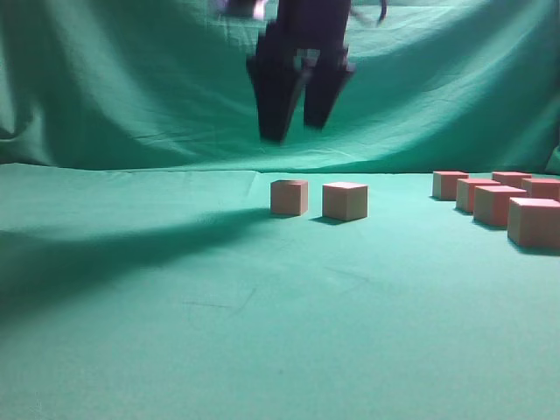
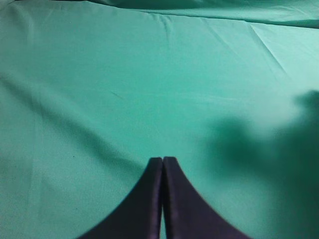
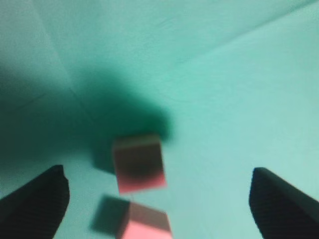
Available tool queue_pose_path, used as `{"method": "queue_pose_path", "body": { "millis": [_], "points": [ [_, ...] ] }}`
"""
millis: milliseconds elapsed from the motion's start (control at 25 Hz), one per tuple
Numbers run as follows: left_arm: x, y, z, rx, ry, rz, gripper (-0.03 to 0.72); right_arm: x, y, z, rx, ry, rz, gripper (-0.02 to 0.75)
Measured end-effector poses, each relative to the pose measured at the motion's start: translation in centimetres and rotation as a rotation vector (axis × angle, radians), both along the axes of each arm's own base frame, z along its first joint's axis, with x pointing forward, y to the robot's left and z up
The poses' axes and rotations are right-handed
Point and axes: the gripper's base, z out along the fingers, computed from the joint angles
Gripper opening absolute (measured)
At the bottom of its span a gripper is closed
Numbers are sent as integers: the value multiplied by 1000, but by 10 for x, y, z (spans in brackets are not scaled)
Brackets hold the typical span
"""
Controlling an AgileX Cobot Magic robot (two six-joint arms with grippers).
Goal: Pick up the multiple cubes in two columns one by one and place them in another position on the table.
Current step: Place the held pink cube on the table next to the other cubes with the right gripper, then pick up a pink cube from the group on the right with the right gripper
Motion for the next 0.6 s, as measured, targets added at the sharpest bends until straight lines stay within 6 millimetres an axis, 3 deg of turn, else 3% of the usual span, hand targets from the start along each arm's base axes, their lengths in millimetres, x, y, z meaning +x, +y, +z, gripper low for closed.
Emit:
{"method": "queue_pose_path", "body": {
  "millis": [40,160,200,240,440,520,600],
  "points": [
    [0,0,0,0,0,0,0,0,0,0,0,0,0,668],
    [0,0,0,0,0,0,0,-7,-10,48,33,-94,-72,668],
    [0,0,0,0,0,0,0,-16,-20,79,58,-155,-118,622],
    [0,0,0,0,0,0,0,-22,-26,98,74,-191,-154,600],
    [0,0,0,0,0,0,0,-51,-56,164,191,-304,-378,578],
    [0,0,0,0,0,0,0,-66,-73,182,241,-316,-462,578],
    [0,0,0,0,0,0,0,-79,-92,186,254,-298,-523,578]
  ]
}}
